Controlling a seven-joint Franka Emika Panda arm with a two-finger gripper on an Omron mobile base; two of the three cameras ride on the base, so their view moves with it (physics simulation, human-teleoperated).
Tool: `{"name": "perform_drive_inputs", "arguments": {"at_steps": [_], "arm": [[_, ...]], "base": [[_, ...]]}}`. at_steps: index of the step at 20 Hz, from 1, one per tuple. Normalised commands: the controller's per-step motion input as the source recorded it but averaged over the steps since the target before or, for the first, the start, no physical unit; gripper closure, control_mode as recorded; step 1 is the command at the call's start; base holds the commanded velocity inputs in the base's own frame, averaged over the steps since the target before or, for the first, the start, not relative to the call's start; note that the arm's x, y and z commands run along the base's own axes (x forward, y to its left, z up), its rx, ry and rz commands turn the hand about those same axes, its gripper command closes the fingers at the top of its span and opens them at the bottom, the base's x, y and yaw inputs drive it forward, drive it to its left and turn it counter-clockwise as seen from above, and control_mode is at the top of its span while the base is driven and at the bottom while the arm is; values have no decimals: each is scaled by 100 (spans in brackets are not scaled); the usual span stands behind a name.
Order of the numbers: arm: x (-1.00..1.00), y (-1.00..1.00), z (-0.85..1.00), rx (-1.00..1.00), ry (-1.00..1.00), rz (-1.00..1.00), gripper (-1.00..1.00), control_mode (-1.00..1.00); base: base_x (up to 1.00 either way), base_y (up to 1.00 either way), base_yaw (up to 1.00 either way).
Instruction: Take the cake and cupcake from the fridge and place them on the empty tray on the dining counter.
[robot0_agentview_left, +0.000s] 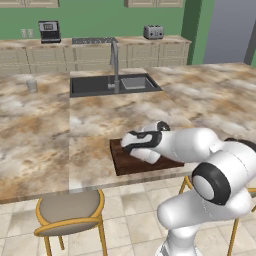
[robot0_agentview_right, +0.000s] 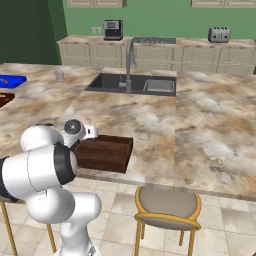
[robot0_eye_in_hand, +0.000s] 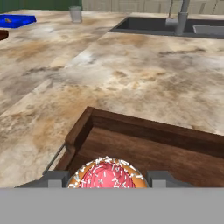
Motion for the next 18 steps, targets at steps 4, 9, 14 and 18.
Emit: {"name": "perform_drive_inputs", "arguments": {"at_steps": [4,9,14,18], "arm": [[0,1,0,0,17,-7,100,-100],[0,0,0,0,17,-6,100,-100],[10,0,0,0,7,-5,100,-100],[5,0,3,0,-1,-2,100,-100]], "base": [[0,0,0],[0,0,0],[0,0,0],[0,0,0]]}}
